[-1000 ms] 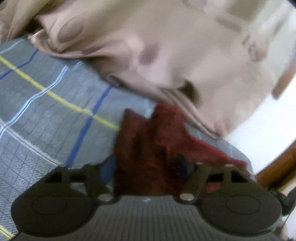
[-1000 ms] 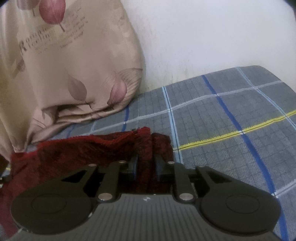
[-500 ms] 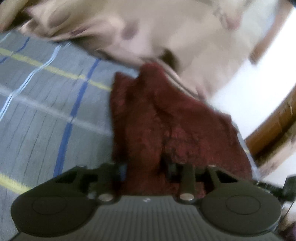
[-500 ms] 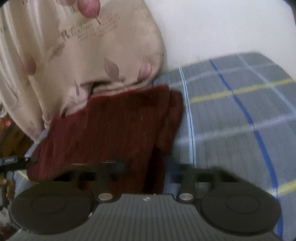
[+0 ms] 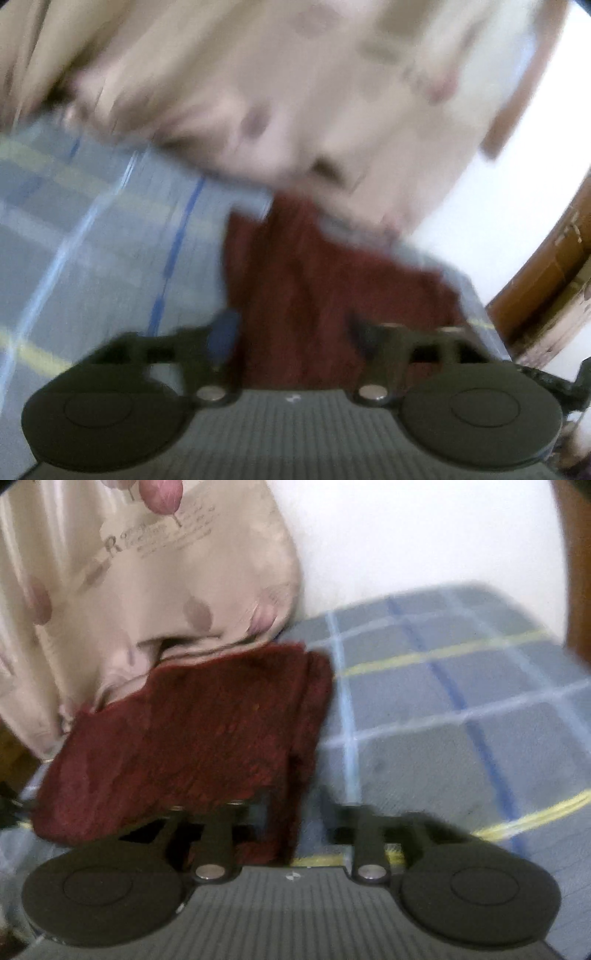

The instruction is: Fold small clothes

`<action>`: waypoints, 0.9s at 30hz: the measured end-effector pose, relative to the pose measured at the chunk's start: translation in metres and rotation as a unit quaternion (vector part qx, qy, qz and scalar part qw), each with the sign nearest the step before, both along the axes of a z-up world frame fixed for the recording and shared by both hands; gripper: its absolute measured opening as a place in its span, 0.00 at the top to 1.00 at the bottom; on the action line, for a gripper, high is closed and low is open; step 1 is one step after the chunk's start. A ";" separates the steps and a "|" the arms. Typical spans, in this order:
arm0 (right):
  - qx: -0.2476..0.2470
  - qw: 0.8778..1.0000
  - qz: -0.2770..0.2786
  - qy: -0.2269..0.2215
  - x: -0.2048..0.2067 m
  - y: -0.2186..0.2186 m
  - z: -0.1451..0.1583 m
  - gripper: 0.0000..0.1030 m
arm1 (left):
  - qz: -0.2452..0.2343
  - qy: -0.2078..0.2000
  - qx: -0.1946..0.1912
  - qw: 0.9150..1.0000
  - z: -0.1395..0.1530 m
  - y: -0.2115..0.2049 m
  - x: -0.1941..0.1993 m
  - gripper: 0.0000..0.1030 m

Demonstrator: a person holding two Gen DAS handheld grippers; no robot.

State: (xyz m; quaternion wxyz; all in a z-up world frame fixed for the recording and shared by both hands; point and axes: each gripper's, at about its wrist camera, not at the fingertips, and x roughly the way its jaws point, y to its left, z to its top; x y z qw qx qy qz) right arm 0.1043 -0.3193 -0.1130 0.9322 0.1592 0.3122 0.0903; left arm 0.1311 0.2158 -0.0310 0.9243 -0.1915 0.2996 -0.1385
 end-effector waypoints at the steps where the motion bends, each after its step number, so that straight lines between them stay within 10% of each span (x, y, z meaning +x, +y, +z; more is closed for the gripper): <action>1: -0.011 1.000 -0.004 -0.018 -0.002 0.001 0.008 0.58 | -0.018 -0.015 0.000 1.000 0.006 -0.006 0.008 0.20; 7: 0.002 0.996 0.052 -0.077 0.029 0.019 0.045 0.58 | -0.065 0.000 0.027 0.998 -0.007 -0.055 0.081 0.21; 12: -0.020 0.995 0.076 -0.066 0.097 0.041 0.040 0.58 | 0.005 0.016 0.030 0.999 -0.034 -0.050 0.123 0.21; 19: 0.013 0.999 0.016 0.029 0.171 0.031 -0.008 0.59 | 0.098 0.077 -0.076 0.989 -0.079 0.007 0.137 0.21; 27: 0.070 0.993 -0.001 -0.093 0.122 0.025 0.021 0.51 | -0.001 0.065 -0.055 0.996 -0.059 0.015 0.126 0.21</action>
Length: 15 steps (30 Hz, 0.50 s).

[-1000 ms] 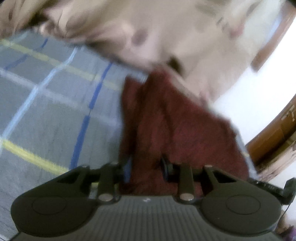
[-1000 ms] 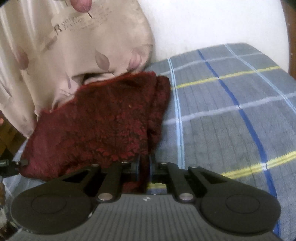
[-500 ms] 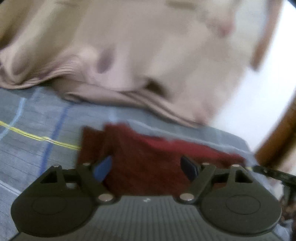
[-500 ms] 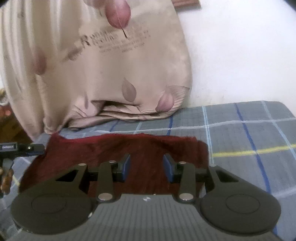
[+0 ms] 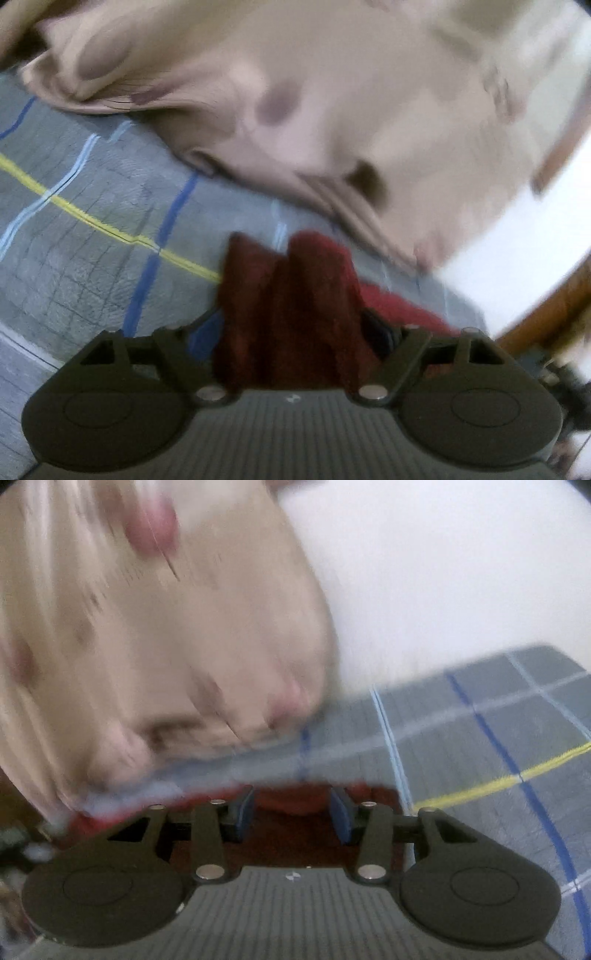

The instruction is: Fold small clothes

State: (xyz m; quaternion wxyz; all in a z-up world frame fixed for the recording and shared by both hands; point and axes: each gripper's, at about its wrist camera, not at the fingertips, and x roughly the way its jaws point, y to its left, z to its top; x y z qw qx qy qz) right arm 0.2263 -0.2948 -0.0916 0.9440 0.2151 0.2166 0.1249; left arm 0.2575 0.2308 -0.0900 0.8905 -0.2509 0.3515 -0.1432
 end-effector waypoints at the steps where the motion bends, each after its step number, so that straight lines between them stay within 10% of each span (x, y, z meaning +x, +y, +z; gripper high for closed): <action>1: 0.018 1.000 0.005 -0.019 -0.015 -0.002 0.006 0.46 | -0.026 0.009 -0.003 1.000 -0.001 0.003 0.001 0.20; 4: 0.033 0.997 0.035 -0.055 -0.053 0.004 0.013 0.23 | -0.089 0.044 -0.019 0.995 -0.010 0.014 0.008 0.20; 15: 0.076 0.995 0.061 -0.031 -0.111 0.030 -0.014 0.21 | -0.160 0.045 -0.118 0.979 -0.037 0.023 0.041 0.20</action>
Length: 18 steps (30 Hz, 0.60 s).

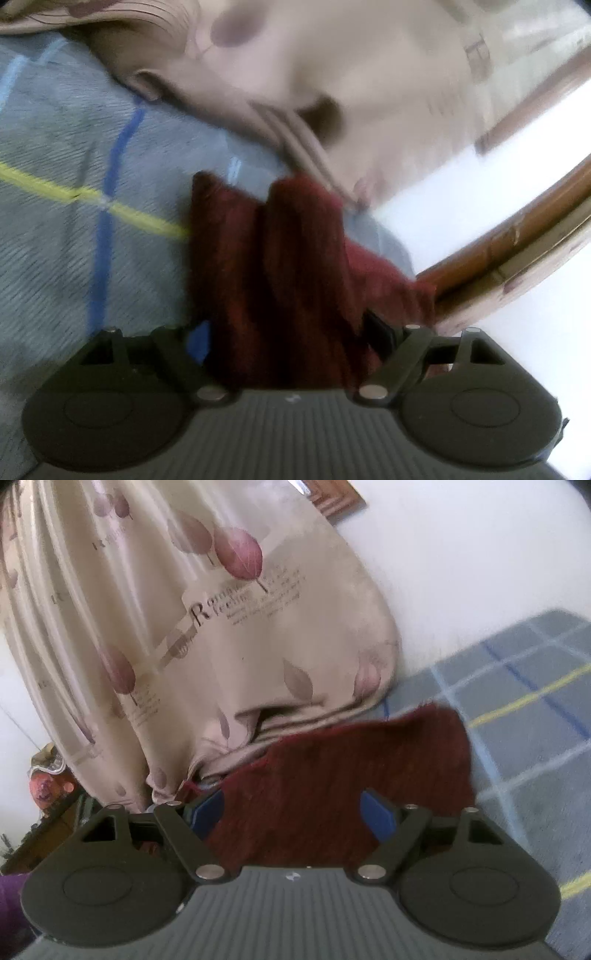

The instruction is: Fold small clothes

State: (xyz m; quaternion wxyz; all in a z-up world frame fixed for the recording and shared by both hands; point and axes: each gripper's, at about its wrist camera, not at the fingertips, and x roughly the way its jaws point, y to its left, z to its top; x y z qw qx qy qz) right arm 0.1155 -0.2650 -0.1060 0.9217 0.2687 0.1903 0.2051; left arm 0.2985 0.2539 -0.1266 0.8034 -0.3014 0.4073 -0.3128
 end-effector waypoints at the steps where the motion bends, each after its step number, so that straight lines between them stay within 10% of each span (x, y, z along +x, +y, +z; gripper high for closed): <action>1: 0.004 1.000 0.005 0.007 0.002 0.005 -0.002 0.21 | -0.008 -0.003 0.002 1.000 -0.001 -0.008 0.008 0.20; 4: 0.005 1.000 0.015 0.014 -0.001 0.021 -0.004 0.20 | -0.027 -0.025 0.030 0.999 0.004 -0.030 0.011 0.21; 7: -0.009 1.000 0.027 0.008 -0.007 0.033 0.001 0.12 | -0.042 -0.027 0.041 0.998 0.003 -0.034 0.005 0.53; 10: -0.016 0.999 0.035 -0.012 -0.018 0.038 0.010 0.12 | -0.014 -0.043 0.041 0.998 0.005 -0.032 -0.007 0.63; 18: 0.017 0.999 0.046 -0.010 -0.018 0.031 0.009 0.10 | 0.053 -0.054 0.075 0.994 0.052 -0.058 -0.033 0.65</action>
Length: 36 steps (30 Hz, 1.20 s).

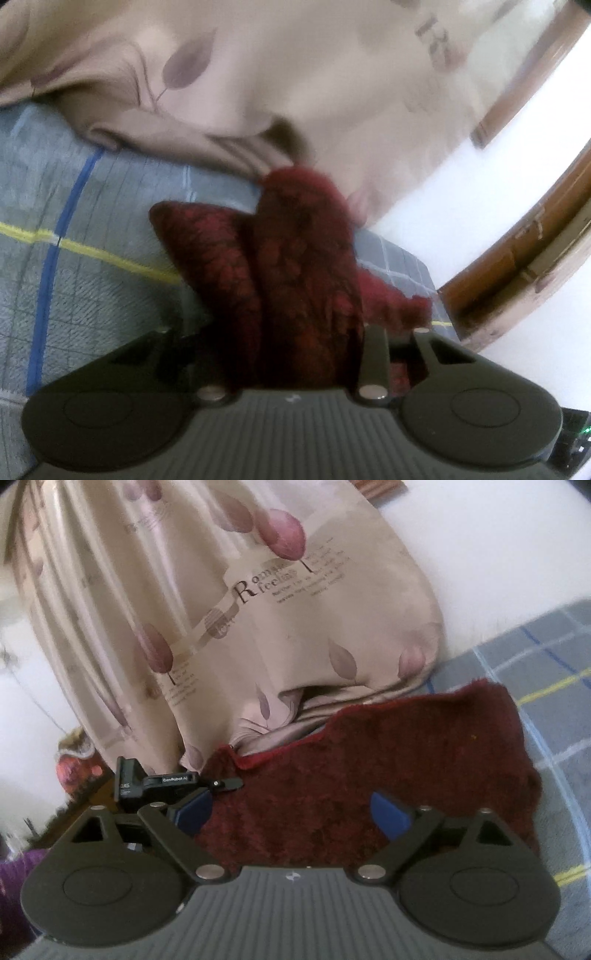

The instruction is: Fold small clothes

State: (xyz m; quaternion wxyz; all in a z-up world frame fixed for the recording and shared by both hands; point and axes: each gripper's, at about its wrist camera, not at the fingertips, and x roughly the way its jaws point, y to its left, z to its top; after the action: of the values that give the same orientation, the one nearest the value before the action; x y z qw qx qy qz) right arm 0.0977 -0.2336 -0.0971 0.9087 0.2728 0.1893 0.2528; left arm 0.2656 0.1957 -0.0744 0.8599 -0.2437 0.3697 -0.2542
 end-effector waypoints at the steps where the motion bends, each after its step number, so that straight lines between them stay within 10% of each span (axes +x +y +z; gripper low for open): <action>1: 0.015 1.000 0.001 0.001 0.001 -0.002 -0.001 0.10 | 0.005 0.002 0.000 1.000 0.007 -0.003 -0.003 0.65; 11: 0.266 0.959 0.079 0.050 0.039 -0.013 -0.012 0.03 | -0.005 0.004 0.034 0.999 0.071 -0.092 -0.031 0.65; 19: 0.386 0.914 0.085 0.088 0.044 -0.032 -0.022 0.00 | -0.046 0.010 0.006 0.999 0.050 -0.174 -0.061 0.66; 24: 0.433 0.889 0.086 0.121 0.041 -0.045 -0.040 0.00 | -0.056 0.019 -0.051 0.997 0.013 -0.185 -0.074 0.52; 26: 0.452 0.879 0.080 0.131 0.039 -0.049 -0.049 0.00 | -0.070 0.022 -0.120 0.990 -0.002 -0.179 -0.079 0.18; 28: 0.466 0.870 0.077 0.141 0.038 -0.052 -0.057 0.00 | -0.073 0.029 -0.205 0.975 -0.014 -0.172 -0.082 0.07; 36: 0.442 0.879 0.045 0.170 0.036 -0.055 -0.068 0.00 | -0.071 0.032 -0.272 0.959 -0.019 -0.158 -0.093 0.06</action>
State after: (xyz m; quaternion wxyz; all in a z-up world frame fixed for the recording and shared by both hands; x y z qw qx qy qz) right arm 0.1336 -0.2889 -0.1655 0.6346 0.6764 0.2218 0.3009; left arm 0.1728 0.0376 -0.0937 0.7285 -0.4497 0.3300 -0.3976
